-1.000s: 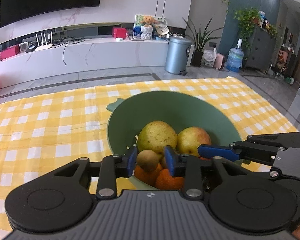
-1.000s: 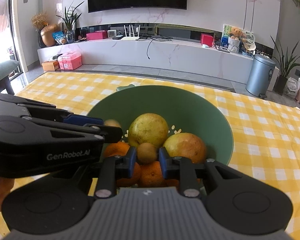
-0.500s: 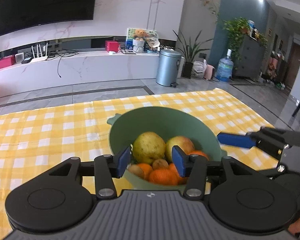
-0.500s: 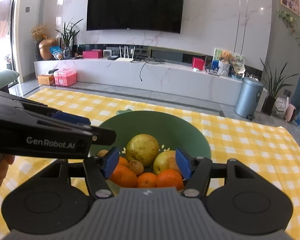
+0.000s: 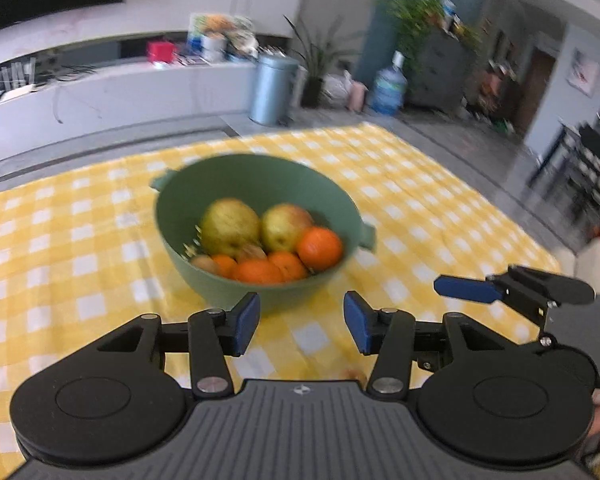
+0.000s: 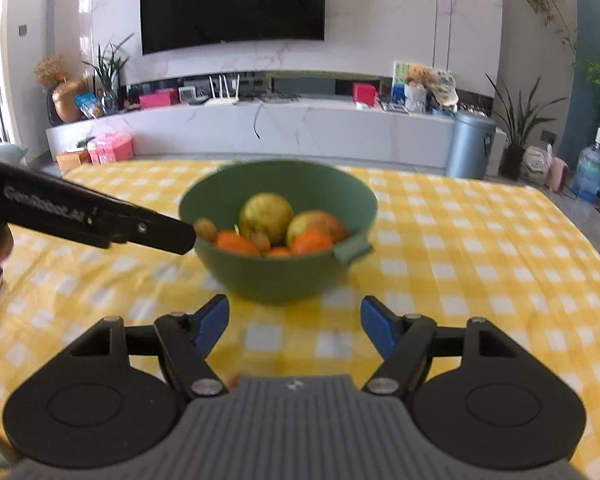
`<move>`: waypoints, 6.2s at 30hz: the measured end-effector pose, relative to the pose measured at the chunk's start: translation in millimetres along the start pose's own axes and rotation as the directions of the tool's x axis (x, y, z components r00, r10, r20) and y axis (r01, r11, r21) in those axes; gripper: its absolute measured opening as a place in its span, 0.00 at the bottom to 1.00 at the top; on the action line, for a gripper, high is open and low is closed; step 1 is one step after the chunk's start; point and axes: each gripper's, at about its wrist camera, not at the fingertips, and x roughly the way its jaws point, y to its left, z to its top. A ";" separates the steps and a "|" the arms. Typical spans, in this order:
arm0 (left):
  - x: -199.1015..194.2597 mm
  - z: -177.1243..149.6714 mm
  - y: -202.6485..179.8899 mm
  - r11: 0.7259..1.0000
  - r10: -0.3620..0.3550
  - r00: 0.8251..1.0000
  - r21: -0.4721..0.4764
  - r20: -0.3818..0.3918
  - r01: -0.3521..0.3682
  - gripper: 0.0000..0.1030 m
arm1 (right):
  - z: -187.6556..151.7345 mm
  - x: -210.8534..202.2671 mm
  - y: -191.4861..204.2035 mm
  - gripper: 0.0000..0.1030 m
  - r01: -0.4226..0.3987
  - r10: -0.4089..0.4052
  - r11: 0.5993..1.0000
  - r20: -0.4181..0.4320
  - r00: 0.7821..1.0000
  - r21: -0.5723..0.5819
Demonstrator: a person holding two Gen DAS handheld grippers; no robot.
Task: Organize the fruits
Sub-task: 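Lower both tools back to the remaining longans on the cloth, then grasp a longan with the left tool while the right tool grasps another longan, then carry the longans in both tools over the colander and open them, then lower both tools toward the cucumber and red cherry tomato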
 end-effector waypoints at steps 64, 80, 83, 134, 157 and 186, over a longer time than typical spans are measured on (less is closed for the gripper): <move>35.0 -32.5 19.0 0.990 -0.007 0.984 -0.141 -0.176 -0.019 0.28 | -30.3 26.4 1.6 0.35 -0.117 0.128 0.988 -0.111 0.986 0.101; 27.4 -28.0 19.4 0.990 0.017 0.991 -0.134 -0.132 -0.035 0.28 | -33.7 49.6 13.9 0.19 -0.145 0.158 0.986 -0.189 0.969 0.080; 23.8 -26.5 19.2 0.990 0.015 0.993 -0.135 -0.113 -0.031 0.28 | -34.0 47.4 12.4 0.19 -0.153 0.167 0.984 -0.181 0.969 0.089; 44.5 18.3 42.3 0.953 0.182 0.971 -0.272 0.154 -0.136 0.28 | 79.1 97.9 1.3 0.19 -0.074 0.068 0.992 -0.062 0.996 -0.102; 46.9 15.2 42.3 0.960 0.177 0.974 -0.245 0.143 -0.139 0.45 | 75.7 106.5 9.9 0.22 -0.073 0.060 0.985 -0.088 0.994 -0.154; 0.6 0.8 14.6 0.990 0.116 0.982 -0.092 0.148 -0.104 0.55 | -2.4 3.0 9.6 0.60 -0.074 0.074 0.997 0.013 0.997 -0.018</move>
